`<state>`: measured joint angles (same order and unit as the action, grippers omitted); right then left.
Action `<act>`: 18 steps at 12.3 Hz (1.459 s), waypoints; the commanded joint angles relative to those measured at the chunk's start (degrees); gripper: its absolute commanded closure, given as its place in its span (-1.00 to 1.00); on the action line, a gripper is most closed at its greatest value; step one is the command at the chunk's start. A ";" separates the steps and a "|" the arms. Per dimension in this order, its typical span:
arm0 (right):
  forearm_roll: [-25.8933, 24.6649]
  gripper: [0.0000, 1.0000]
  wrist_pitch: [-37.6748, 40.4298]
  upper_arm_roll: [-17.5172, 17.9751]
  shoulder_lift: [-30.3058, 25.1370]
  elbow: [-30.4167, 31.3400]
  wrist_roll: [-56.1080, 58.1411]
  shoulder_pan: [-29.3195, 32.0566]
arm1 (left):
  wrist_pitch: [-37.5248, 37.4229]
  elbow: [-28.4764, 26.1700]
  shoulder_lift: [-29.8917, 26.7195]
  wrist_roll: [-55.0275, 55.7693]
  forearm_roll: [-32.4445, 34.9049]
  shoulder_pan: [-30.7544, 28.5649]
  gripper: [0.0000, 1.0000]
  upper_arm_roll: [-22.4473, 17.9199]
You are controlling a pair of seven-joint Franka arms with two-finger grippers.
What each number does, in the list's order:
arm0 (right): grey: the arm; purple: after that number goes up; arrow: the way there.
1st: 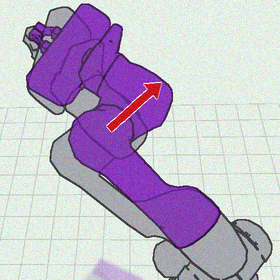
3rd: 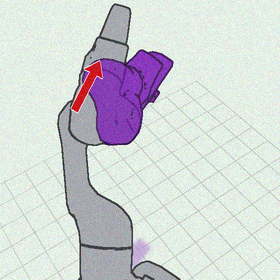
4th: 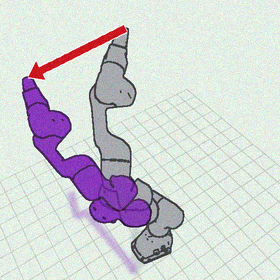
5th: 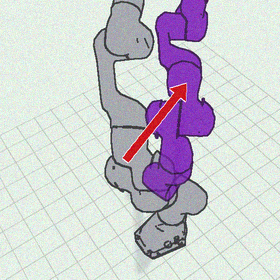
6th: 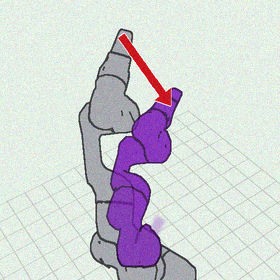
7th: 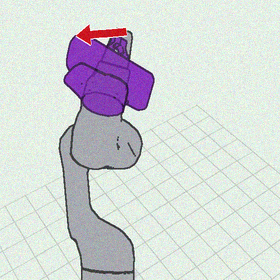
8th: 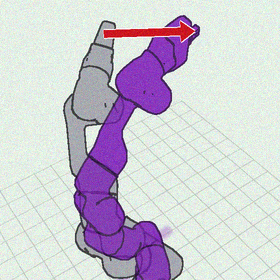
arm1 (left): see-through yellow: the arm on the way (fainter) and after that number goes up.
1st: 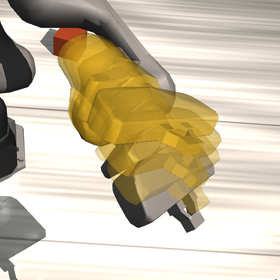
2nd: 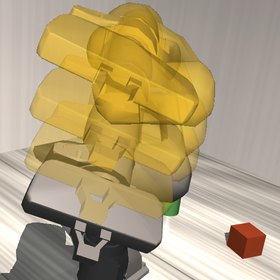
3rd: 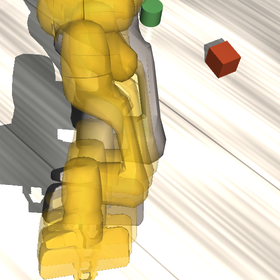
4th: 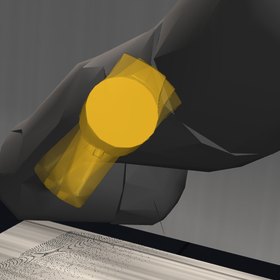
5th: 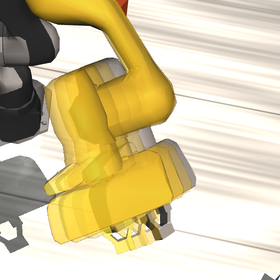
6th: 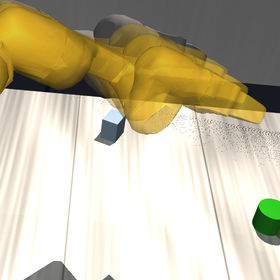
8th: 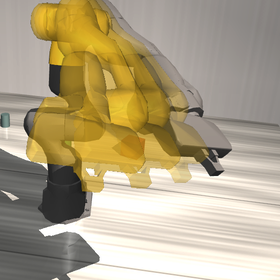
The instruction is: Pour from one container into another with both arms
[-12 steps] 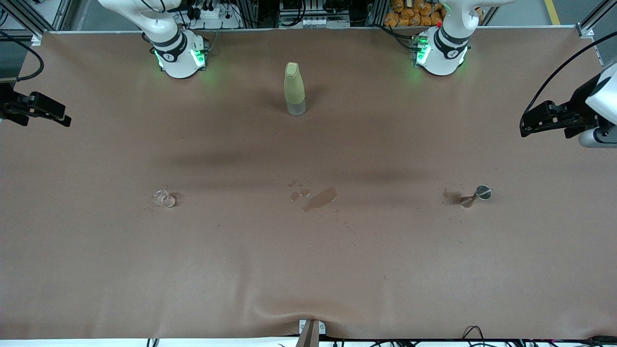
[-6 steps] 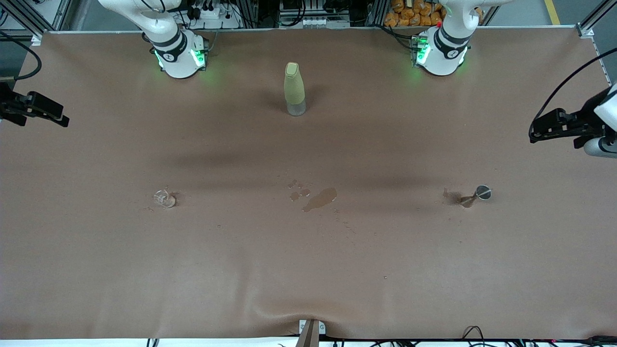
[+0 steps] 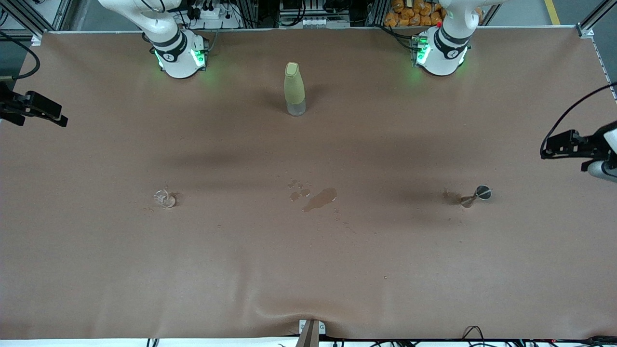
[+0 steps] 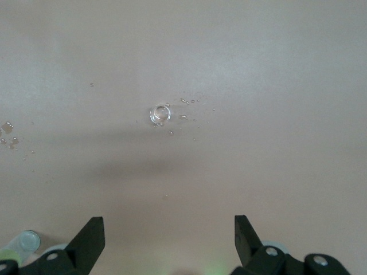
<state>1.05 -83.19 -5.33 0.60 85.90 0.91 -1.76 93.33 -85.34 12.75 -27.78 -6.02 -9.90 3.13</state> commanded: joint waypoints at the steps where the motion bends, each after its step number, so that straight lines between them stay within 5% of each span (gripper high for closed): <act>1: -0.78 -1.00 0.92 -0.55 0.11 -1.27 4.34 -0.09 | 0.54 0.61 3.14 -12.42 -10.55 -5.46 -1.00 0.30; 5: -0.70 -1.00 0.83 -1.61 0.19 -1.27 20.13 3.95 | 0.63 0.61 10.70 -28.33 -21.99 -13.99 -1.00 0.30; 10: -0.61 -1.00 -0.39 -1.70 0.89 -1.00 54.04 10.80 | 0.63 -0.08 18.96 -51.90 -31.31 -16.99 -1.00 0.30; 18: 0.44 -1.00 -6.10 -1.61 4.05 -0.65 94.78 17.14 | -1.04 0.09 29.95 -83.73 -35.29 -20.43 -1.00 0.74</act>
<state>1.04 -88.39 -7.76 3.58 85.75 89.70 13.87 93.18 -85.86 40.94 -106.57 -40.02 -29.74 3.22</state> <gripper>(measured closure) 0.000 0.000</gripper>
